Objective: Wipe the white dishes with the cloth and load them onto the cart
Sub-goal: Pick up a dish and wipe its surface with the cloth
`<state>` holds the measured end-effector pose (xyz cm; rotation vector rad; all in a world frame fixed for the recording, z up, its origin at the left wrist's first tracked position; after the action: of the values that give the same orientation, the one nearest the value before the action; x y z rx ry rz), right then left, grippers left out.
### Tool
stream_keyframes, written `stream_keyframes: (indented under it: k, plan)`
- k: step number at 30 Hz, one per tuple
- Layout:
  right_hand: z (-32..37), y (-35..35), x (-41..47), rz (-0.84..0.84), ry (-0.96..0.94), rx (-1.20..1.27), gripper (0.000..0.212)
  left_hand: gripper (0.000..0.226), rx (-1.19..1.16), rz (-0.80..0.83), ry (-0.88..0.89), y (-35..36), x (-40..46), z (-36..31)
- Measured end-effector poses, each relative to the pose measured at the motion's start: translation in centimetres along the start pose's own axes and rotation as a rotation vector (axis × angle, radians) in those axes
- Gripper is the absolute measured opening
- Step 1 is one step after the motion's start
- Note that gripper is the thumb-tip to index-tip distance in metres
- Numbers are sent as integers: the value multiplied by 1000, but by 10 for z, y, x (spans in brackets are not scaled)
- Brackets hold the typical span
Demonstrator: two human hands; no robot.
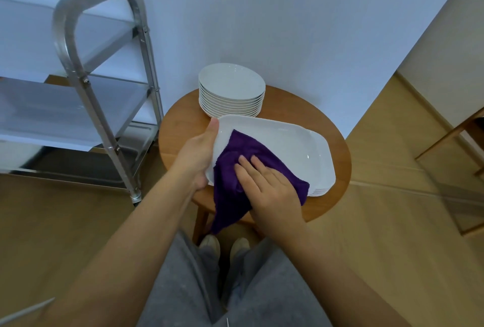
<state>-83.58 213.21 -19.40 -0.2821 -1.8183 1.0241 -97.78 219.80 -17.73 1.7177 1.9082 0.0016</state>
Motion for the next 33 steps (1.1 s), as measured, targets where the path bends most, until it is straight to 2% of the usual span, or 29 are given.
stream_keyframes:
  k: [2,6,10,12,15,19,23,25,27,29,33]
  plan:
    - [-13,-4,-6,-13,-28,-3,37,54,42,56,24,-11,2,-15]
    - [-27,-13,-14,-19,-67,5,48,32,8,61,60,-23,-1,-40]
    - [-23,-19,-4,-98,80,-17,47,35,-385,4,64,-8,-12,-20]
    - [-15,-19,3,-157,198,-24,40,42,-451,-88,56,9,-23,8]
    - [-3,-19,13,-198,275,0,34,48,-282,-194,-24,37,-35,43]
    - [-9,-20,7,-132,121,27,48,27,-179,-215,-50,28,-27,29]
    - [-25,-22,-12,-31,-97,48,54,17,-14,22,79,7,-20,10]
    - [-30,-25,-18,14,-164,54,53,16,118,172,54,-5,-16,-2]
    - [-28,-28,-21,20,-191,35,50,15,180,220,0,-10,-16,-10]
    - [-19,-28,-20,-17,-127,4,49,23,162,125,-38,-2,-19,-6]
    - [-2,-22,-7,-145,164,55,50,30,91,-103,-6,31,-38,28]
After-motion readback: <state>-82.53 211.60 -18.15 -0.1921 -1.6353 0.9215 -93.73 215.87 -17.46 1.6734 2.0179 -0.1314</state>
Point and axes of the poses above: each hand's wrist, its own x-axis towards the middle knuckle, its own y-axis out of the palm, z = x × y, the point moved 3 cm from there along x, towards the middle knuckle, and after that the axes turned 7 degrees about -x, right-handed, at the moved point
